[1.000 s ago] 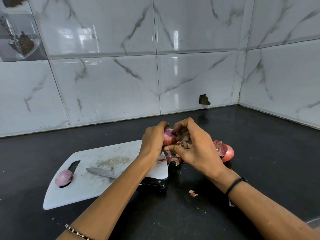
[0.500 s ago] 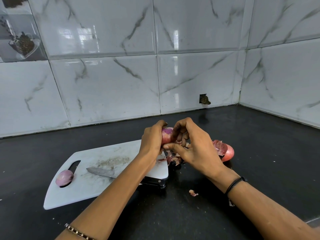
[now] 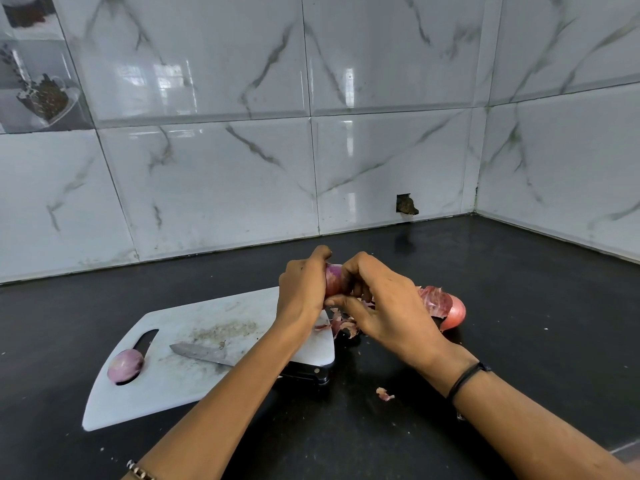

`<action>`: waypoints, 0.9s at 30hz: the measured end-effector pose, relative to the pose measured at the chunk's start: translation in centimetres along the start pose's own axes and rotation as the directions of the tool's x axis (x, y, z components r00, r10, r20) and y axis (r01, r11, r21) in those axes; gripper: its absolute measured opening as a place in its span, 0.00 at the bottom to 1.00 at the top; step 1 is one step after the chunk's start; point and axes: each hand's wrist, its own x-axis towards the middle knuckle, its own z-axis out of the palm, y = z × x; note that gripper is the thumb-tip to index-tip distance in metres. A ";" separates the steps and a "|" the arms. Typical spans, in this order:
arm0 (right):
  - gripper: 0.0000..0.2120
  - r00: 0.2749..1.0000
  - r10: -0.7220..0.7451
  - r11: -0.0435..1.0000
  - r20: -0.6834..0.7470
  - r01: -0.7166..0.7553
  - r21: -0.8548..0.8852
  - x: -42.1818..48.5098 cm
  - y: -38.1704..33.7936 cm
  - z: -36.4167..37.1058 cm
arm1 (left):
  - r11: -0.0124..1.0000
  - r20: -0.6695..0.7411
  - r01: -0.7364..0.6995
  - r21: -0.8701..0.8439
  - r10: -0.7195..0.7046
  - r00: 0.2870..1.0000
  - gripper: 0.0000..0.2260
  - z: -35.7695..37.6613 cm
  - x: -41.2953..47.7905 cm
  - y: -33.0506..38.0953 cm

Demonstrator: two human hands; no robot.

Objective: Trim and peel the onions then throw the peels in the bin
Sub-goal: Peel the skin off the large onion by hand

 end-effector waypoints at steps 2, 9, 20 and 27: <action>0.16 1.000 0.003 1.000 -0.014 -0.003 -0.007 -0.1 -0.1 0.0 | 1.000 0.003 -0.002 -0.017 0.002 1.000 0.19 0.0 0.2 0.2; 0.24 0.991 0.084 0.993 -0.105 -0.075 0.088 0.0 -0.3 -0.2 | 0.997 0.035 -0.040 -0.069 0.042 0.998 0.14 -0.2 0.4 0.2; 0.19 0.997 0.006 1.000 -0.075 -0.006 0.010 -0.2 -0.4 -0.3 | 0.993 0.011 -0.111 0.041 0.110 0.994 0.19 -0.2 0.3 0.1; 0.20 0.998 -0.029 0.997 -0.053 0.025 -0.076 -0.3 -0.1 -0.3 | 0.995 -0.016 -0.081 0.063 0.082 0.996 0.20 0.0 0.1 0.2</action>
